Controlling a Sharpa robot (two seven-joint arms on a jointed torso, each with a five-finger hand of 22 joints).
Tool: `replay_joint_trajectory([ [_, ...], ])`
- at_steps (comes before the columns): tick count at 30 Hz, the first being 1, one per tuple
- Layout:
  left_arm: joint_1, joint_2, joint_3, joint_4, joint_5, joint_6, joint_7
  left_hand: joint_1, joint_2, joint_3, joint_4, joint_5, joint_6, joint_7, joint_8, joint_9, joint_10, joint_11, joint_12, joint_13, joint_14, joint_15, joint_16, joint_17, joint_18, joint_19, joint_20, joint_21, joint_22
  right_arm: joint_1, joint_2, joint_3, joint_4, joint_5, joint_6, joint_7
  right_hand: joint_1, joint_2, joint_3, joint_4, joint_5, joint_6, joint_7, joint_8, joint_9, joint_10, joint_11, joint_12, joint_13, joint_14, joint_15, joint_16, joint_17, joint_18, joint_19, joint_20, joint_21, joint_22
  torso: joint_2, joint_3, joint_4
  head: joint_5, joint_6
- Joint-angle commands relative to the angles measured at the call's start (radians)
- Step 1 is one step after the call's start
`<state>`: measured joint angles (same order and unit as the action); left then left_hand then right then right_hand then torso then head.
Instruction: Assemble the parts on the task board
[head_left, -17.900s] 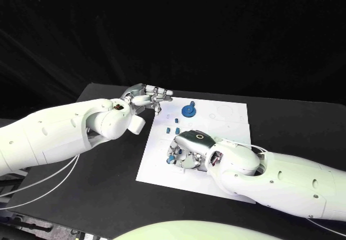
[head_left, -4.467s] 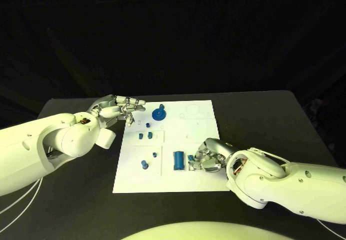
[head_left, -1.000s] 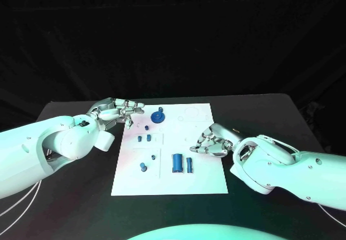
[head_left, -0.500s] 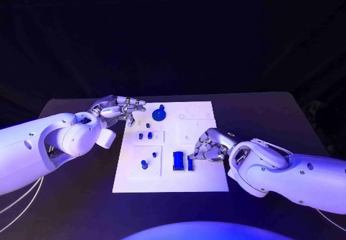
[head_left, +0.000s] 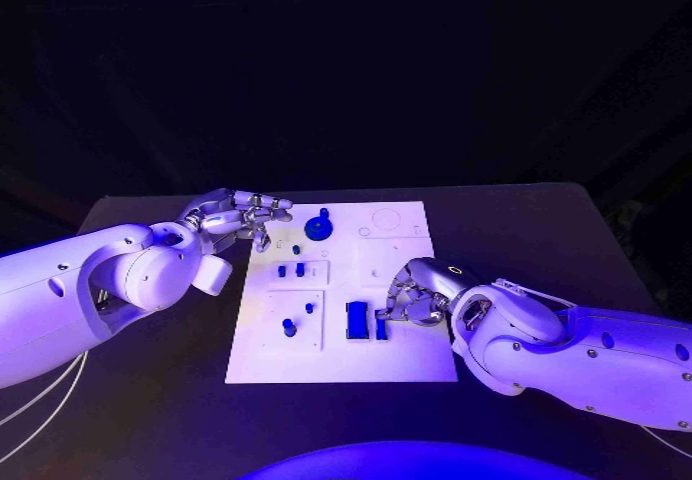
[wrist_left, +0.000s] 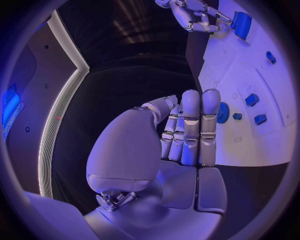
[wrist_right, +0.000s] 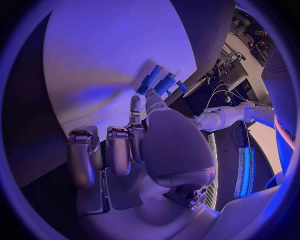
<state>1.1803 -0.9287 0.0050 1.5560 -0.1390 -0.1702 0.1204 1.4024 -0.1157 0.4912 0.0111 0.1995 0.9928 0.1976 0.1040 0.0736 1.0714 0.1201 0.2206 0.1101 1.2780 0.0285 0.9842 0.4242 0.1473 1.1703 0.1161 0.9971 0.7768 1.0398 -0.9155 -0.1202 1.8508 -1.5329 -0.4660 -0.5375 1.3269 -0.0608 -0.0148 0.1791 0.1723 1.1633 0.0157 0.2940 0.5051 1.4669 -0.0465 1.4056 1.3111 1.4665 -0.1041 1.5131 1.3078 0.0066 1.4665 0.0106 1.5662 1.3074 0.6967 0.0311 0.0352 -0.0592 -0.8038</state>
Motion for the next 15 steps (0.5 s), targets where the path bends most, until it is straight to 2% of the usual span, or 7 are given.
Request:
replay_joint_trajectory([
  [1,0.000,0.000,0.000,0.003,-0.003,0.016,0.007,-0.009,0.004,0.003,0.002,0.002,-0.007,0.001,0.006,0.000,-0.006,0.000,0.005,-0.001,-0.006,0.000,-0.001,-0.001,0.018,-0.007,-0.002,-0.003,-0.001,-0.007,0.006,0.000,-0.005,-0.055,0.011,-0.024,0.005,0.003,-0.001,-0.005,-0.003,0.008,0.000,0.006,0.002,0.051,-0.005,0.005,0.177,0.089,-0.005,0.006,0.185,-0.007,0.104,-0.009,0.005,0.263,0.000,-0.0002,0.0002,0.000,-0.001],
  [10,0.000,-0.001,0.000,0.004,-0.003,0.017,0.006,-0.009,0.004,0.003,0.002,0.002,-0.007,0.001,0.006,0.000,-0.006,0.000,0.005,-0.001,-0.006,0.000,-0.001,-0.001,0.018,-0.007,-0.002,-0.003,-0.001,-0.018,0.018,0.000,-0.017,-0.115,0.011,-0.032,0.014,0.005,0.001,-0.011,-0.002,0.009,-0.003,0.009,0.002,0.052,-0.008,0.009,0.180,0.089,-0.007,0.009,0.189,-0.007,0.104,-0.010,0.005,0.263,-0.001,-0.0007,-0.0002,0.001,-0.004],
  [15,0.000,-0.002,0.000,0.004,-0.003,0.017,0.006,-0.009,0.004,0.003,0.002,0.002,-0.007,0.001,0.006,0.000,-0.006,0.000,0.005,-0.001,-0.006,0.000,-0.001,-0.001,0.018,-0.007,-0.002,-0.003,-0.001,-0.020,0.012,0.000,-0.004,-0.123,-0.017,-0.025,0.007,0.006,-0.003,-0.007,-0.001,0.009,-0.001,0.011,0.003,0.052,-0.007,0.008,0.179,0.089,-0.007,0.009,0.189,-0.007,0.104,-0.011,0.005,0.263,-0.001,0.0007,0.0000,0.002,-0.003],
])
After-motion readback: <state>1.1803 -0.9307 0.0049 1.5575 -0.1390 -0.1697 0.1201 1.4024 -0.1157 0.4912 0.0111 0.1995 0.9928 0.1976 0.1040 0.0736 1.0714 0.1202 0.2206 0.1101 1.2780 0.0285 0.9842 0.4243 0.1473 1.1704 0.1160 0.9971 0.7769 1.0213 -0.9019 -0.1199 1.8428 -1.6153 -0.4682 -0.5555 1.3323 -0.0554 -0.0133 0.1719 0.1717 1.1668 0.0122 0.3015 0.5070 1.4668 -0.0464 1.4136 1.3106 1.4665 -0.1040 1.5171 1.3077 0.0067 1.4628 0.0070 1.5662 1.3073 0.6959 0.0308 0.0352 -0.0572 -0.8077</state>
